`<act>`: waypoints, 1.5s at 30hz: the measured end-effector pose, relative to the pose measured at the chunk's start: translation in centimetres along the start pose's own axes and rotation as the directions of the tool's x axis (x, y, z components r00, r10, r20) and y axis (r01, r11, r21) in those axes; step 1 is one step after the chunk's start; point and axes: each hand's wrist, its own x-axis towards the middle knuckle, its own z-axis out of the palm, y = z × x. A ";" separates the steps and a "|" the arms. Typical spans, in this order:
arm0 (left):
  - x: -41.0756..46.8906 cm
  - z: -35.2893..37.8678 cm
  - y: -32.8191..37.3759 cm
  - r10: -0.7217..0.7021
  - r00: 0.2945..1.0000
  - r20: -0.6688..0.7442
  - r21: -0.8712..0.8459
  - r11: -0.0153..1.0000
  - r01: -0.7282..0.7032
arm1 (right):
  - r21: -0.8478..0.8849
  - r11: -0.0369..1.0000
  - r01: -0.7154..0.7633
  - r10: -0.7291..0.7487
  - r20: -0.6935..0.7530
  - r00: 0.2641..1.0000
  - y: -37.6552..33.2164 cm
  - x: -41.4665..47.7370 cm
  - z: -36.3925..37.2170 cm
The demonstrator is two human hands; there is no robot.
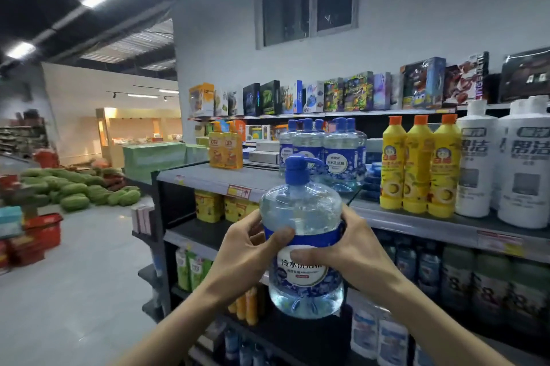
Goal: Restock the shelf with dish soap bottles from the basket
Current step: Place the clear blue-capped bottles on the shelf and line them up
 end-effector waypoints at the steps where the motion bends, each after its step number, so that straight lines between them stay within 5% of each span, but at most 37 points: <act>1: 0.5 -1.1 -0.3 0.010 1.000 0.006 0.007 1.000 -0.010 | -0.015 1.000 0.004 -0.004 -0.007 1.000 0.2 0.9 0.7; 24: 22.4 -11.3 -9.5 0.249 0.968 -0.027 0.129 0.961 -0.244 | -0.139 0.949 0.283 -0.285 0.006 0.959 8.7 26.2 1.1; 45: 36.8 -18.5 -20.3 0.273 0.961 0.041 -0.076 0.960 -0.269 | -0.292 0.955 0.056 -0.125 -0.226 0.966 16.3 38.1 4.7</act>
